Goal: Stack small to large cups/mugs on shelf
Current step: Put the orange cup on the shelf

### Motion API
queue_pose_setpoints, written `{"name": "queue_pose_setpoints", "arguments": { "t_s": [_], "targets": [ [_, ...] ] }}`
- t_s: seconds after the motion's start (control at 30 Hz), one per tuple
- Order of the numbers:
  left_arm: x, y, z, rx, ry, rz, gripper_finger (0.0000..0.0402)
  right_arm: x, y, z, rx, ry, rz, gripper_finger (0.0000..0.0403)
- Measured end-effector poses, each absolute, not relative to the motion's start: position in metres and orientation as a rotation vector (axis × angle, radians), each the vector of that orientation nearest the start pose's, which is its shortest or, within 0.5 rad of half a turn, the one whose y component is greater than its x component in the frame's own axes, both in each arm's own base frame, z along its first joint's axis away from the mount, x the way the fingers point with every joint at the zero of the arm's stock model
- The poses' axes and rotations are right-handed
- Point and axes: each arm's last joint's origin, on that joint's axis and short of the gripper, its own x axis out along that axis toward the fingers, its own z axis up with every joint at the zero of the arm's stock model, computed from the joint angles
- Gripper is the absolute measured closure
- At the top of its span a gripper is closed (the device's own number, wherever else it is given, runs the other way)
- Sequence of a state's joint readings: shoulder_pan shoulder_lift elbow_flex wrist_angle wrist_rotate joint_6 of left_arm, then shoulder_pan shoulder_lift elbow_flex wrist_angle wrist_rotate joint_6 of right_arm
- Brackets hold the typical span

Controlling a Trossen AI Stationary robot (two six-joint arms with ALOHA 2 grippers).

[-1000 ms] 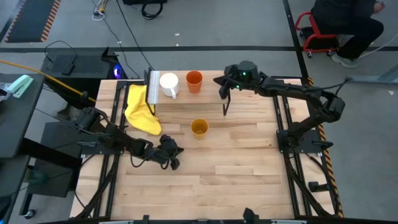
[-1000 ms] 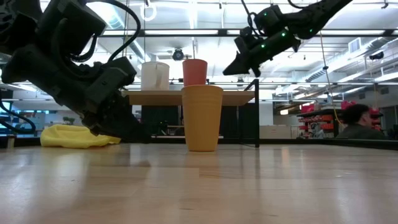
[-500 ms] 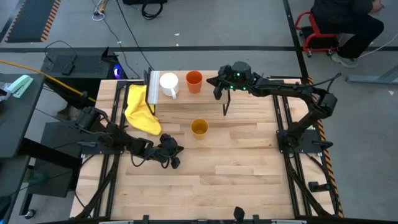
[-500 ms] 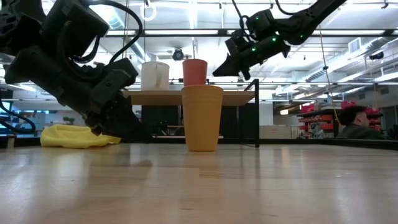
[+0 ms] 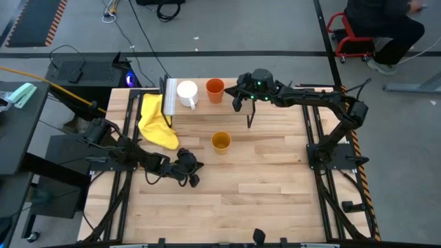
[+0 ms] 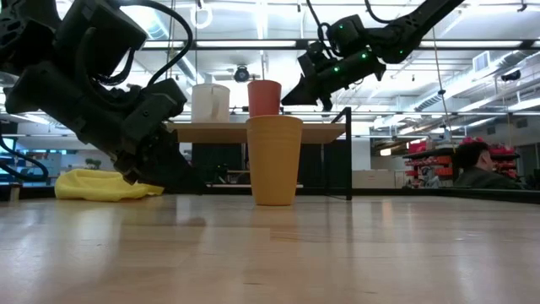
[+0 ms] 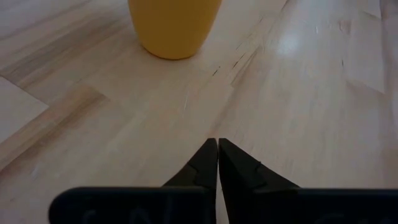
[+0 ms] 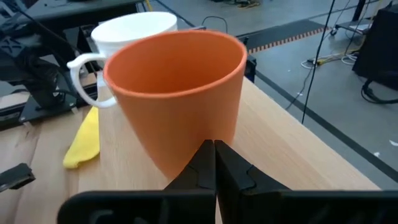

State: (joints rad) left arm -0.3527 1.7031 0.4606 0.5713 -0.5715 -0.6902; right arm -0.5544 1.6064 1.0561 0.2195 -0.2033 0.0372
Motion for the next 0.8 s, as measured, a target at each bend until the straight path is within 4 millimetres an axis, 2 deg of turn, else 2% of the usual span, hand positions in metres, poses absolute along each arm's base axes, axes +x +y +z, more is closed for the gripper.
{"name": "queue_pose_setpoints", "arguments": {
  "t_s": [0.8],
  "targets": [
    [0.2520, -0.0760, 0.0953, -0.364, 0.497, 0.401, 0.0385, 0.3123, -0.1797, 0.2590, 0.174, 0.303, -0.325, 0.0402]
  ]
}}
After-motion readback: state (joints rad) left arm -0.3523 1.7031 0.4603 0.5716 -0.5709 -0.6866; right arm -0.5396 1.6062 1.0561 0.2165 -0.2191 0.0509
